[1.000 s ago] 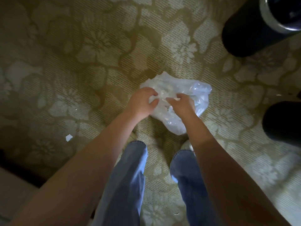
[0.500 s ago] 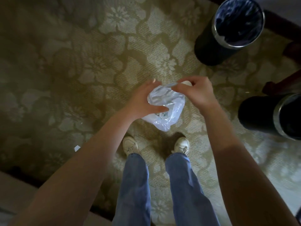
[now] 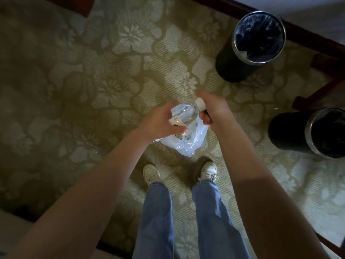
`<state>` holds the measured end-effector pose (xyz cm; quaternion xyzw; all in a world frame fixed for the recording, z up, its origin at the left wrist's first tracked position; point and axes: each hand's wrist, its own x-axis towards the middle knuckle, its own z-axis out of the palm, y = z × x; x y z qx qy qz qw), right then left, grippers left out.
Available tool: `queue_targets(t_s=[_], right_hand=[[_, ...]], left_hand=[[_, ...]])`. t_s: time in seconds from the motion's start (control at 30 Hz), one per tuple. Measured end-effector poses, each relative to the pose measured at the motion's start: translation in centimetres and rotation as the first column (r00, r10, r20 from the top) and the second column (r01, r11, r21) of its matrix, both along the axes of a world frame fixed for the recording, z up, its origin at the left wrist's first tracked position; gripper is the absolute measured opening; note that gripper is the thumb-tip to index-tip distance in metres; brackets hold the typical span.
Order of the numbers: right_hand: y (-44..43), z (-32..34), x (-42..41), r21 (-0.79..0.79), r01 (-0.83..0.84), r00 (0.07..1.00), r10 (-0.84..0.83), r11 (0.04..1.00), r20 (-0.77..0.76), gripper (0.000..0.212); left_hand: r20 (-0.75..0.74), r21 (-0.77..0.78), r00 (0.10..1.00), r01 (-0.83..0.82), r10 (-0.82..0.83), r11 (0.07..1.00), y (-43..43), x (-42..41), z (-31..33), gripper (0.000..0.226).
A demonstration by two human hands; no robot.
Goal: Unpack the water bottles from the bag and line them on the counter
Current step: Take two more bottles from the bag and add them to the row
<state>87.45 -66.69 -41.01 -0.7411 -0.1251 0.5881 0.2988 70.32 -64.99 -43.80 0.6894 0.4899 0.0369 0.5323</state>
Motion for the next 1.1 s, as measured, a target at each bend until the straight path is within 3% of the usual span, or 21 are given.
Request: queue_targets(t_s=[0.1, 0.17, 0.27, 0.43, 0.5, 0.6, 0.67, 0.73, 0.77, 0.87, 0.97, 1.1], right_hand=[[0.1, -1.9, -0.2, 0.104, -0.022, 0.999, 0.018, 0.994, 0.035, 0.030], [-0.8, -4.0, 0.0, 0.076, -0.134, 0.976, 0.118, 0.988, 0.185, 0.023], [-3.2, -7.7, 0.0, -0.115, -0.390, 0.842, 0.405, 0.913, 0.357, 0.023], [-3.4, -13.6, -2.6, -0.221, -0.691, 0.621, 0.721, 0.689, 0.307, 0.027], [-2.5, -16.1, -3.8, -0.321, -0.794, 0.442, 0.853, 0.516, 0.279, 0.030], [-1.9, -19.3, -4.5, -0.491, -0.837, 0.101, 0.949, 0.243, 0.297, 0.031], [-2.1, -21.1, -4.2, -0.612, -0.787, -0.104, 0.962, 0.075, 0.251, 0.032], [-2.2, -22.7, -3.5, -0.735, -0.673, -0.227, 0.970, -0.088, 0.091, 0.037], [-2.2, -23.3, -3.1, -0.767, -0.626, -0.245, 0.969, -0.143, 0.019, 0.041], [-3.3, -26.3, -1.5, -0.790, -0.600, -0.121, 0.990, -0.125, -0.065, 0.047], [-4.5, -27.8, -0.9, -0.770, -0.615, -0.173, 0.982, -0.169, -0.077, 0.050], [-6.3, -29.2, 0.5, -0.792, -0.597, -0.172, 0.985, -0.126, -0.027, 0.055]], left_hand=[[0.025, -0.117, 0.983, -0.179, 0.183, 0.977, 0.3, -1.4, -1.2, 0.058], [-0.007, -0.158, 0.957, -0.288, 0.290, 0.945, 0.4, -2.2, -2.1, 0.058], [-0.025, -0.233, 0.906, -0.416, 0.422, 0.879, 0.1, -3.7, -4.0, 0.052], [0.011, -0.310, 0.858, -0.485, 0.513, 0.818, -0.9, -5.4, -7.6, 0.046], [0.014, -0.333, 0.850, -0.493, 0.527, 0.804, -1.2, -6.0, -9.1, 0.046], [0.001, -0.354, 0.855, -0.485, 0.519, 0.800, -1.5, -7.0, -11.1, 0.056], [-0.003, -0.348, 0.855, -0.488, 0.519, 0.801, -1.8, -7.4, -12.1, 0.048], [0.013, -0.340, 0.858, -0.480, 0.514, 0.809, -2.2, -7.4, -13.0, 0.041], [0.021, -0.344, 0.857, -0.478, 0.515, 0.808, -2.3, -7.4, -13.4, 0.042], [0.037, -0.351, 0.858, -0.469, 0.512, 0.811, -2.8, -7.2, -14.3, 0.048], [0.034, -0.362, 0.864, -0.458, 0.502, 0.812, -2.9, -6.8, -15.0, 0.051], [0.066, -0.388, 0.846, -0.467, 0.529, 0.795, -3.1, -5.9, -15.5, 0.051]])
